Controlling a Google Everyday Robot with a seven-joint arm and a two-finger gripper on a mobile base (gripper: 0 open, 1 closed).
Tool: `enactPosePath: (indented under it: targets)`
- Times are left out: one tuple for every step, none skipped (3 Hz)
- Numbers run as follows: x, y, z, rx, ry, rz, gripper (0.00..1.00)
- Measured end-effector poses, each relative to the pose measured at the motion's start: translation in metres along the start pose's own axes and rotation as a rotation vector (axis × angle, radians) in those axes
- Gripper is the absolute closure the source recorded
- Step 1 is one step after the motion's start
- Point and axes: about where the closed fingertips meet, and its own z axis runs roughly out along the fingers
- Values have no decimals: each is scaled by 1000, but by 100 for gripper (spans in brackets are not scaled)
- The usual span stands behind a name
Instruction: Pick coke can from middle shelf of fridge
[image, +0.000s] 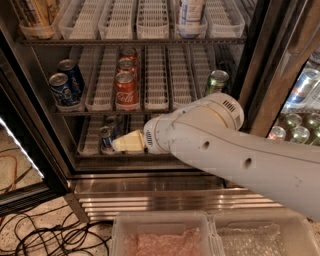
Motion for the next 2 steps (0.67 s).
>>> enactPosePath:
  targets:
    - [-32, 19, 25, -22, -89, 11, 0]
    - [-32, 20, 25, -21, -91, 14, 0]
